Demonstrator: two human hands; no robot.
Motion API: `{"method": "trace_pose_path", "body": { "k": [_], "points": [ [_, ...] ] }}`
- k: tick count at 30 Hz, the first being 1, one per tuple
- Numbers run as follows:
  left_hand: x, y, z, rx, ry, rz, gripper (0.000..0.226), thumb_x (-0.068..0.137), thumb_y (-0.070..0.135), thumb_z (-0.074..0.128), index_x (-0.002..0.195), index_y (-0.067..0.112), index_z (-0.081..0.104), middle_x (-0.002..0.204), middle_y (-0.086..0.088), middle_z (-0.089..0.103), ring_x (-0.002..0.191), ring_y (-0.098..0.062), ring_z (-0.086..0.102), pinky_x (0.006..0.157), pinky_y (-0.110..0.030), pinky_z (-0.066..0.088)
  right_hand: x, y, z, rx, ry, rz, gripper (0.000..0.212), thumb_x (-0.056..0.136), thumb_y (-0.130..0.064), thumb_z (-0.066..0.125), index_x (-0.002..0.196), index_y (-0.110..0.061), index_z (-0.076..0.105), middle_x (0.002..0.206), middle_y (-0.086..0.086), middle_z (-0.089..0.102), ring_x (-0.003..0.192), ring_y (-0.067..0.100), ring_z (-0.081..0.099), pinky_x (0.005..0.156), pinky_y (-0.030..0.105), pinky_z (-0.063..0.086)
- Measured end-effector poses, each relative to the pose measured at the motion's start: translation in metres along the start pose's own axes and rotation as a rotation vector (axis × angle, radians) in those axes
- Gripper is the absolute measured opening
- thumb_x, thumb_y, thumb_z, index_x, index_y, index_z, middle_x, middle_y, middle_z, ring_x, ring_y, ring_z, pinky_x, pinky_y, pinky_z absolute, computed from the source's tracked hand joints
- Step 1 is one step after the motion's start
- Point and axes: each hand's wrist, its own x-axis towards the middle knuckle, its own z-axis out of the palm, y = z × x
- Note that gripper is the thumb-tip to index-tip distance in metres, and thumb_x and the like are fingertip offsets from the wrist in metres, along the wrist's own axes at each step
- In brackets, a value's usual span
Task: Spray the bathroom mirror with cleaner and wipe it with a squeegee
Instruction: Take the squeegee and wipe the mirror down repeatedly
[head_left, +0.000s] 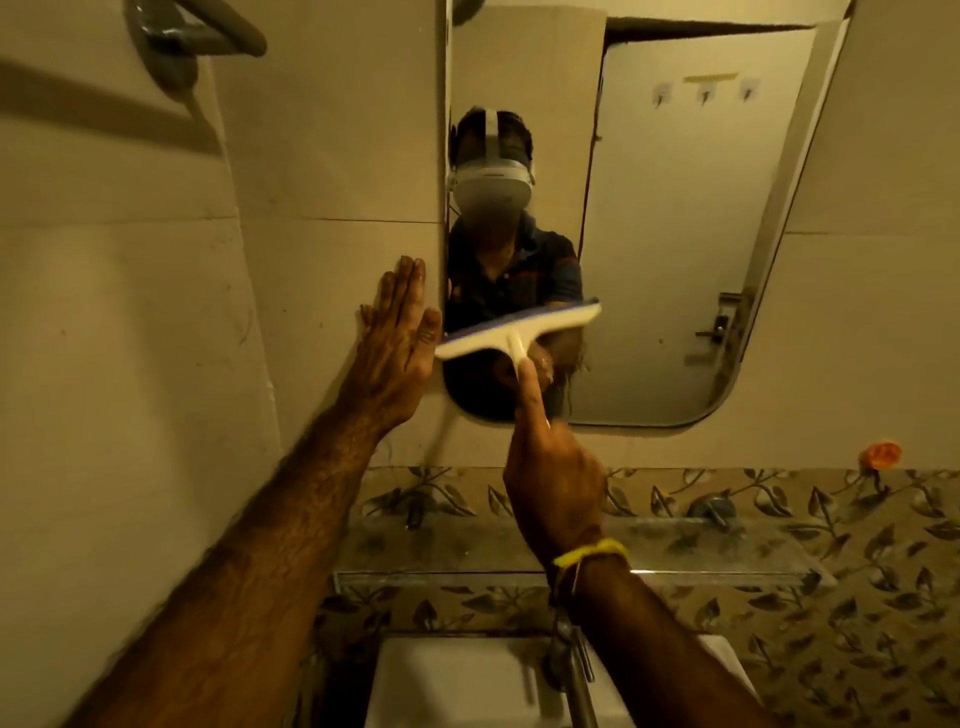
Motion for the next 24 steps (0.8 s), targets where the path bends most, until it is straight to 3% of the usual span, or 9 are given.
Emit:
{"method": "trace_pose_path", "body": {
  "k": [5, 9, 11, 14, 18, 24],
  "points": [
    [-0.001, 0.006, 0.002, 0.001, 0.054, -0.004, 0.061, 0.103, 0.044, 0.015, 0.160, 0.026, 0.001, 0.168, 0.006, -0.007, 0.153, -0.012, -0.012, 0.123, -0.047, -0.011, 0.043, -0.014, -0.004, 0.010, 0.018, -0.103, 0.062, 0.098, -0.019, 0.033, 0.154, -0.035, 0.012, 0.096, 0.008, 0.064, 0.055, 0.021, 0.056, 0.047, 0.033, 0.052],
    [-0.003, 0.006, 0.000, 0.096, 0.023, -0.026, 0.061, 0.105, 0.045, 0.014, 0.160, 0.026, -0.002, 0.168, 0.007, -0.011, 0.153, -0.011, -0.013, 0.125, -0.047, -0.009, -0.017, 0.023, 0.006, -0.016, -0.132, -0.089, 0.073, 0.097, -0.012, 0.048, 0.155, -0.035, 0.009, 0.068, 0.002, 0.054, 0.044, 0.014, 0.044, 0.037, 0.029, 0.045],
    [-0.003, 0.006, 0.003, 0.152, 0.021, -0.034, 0.059, 0.107, 0.043, 0.016, 0.160, 0.025, -0.004, 0.167, 0.006, -0.013, 0.153, -0.012, -0.014, 0.125, -0.049, -0.006, -0.052, 0.040, 0.004, -0.017, -0.196, -0.072, 0.074, 0.095, -0.014, 0.054, 0.154, -0.032, 0.014, 0.066, 0.001, 0.056, 0.043, 0.012, 0.043, 0.034, 0.027, 0.042],
    [-0.002, 0.012, 0.014, 0.254, 0.023, -0.062, 0.063, 0.106, 0.047, 0.013, 0.159, 0.020, -0.006, 0.167, -0.001, -0.015, 0.154, -0.020, -0.014, 0.124, -0.055, -0.005, -0.048, 0.039, 0.001, -0.069, -0.150, -0.046, 0.070, 0.092, -0.013, 0.057, 0.152, -0.031, 0.025, 0.062, 0.003, 0.054, 0.041, 0.014, 0.038, 0.035, 0.025, 0.033],
    [0.003, 0.023, 0.029, 0.265, 0.051, -0.164, 0.072, 0.103, 0.057, 0.012, 0.158, 0.018, -0.010, 0.167, -0.005, -0.016, 0.154, -0.026, -0.015, 0.117, -0.065, -0.007, 0.014, 0.017, -0.007, -0.108, 0.015, -0.062, 0.069, 0.090, -0.012, 0.047, 0.152, -0.035, 0.026, 0.062, 0.001, 0.045, 0.046, 0.016, 0.027, 0.043, 0.025, 0.024],
    [-0.013, 0.020, 0.044, 0.250, -0.038, -0.237, 0.072, 0.104, 0.054, 0.016, 0.156, 0.020, -0.020, 0.164, -0.003, -0.028, 0.151, -0.028, -0.023, 0.116, -0.073, 0.001, -0.031, 0.059, -0.016, -0.096, -0.131, -0.026, 0.068, 0.096, -0.012, 0.050, 0.154, -0.031, 0.020, 0.061, 0.003, 0.050, 0.042, 0.015, 0.033, 0.040, 0.025, 0.026]
  ]
}}
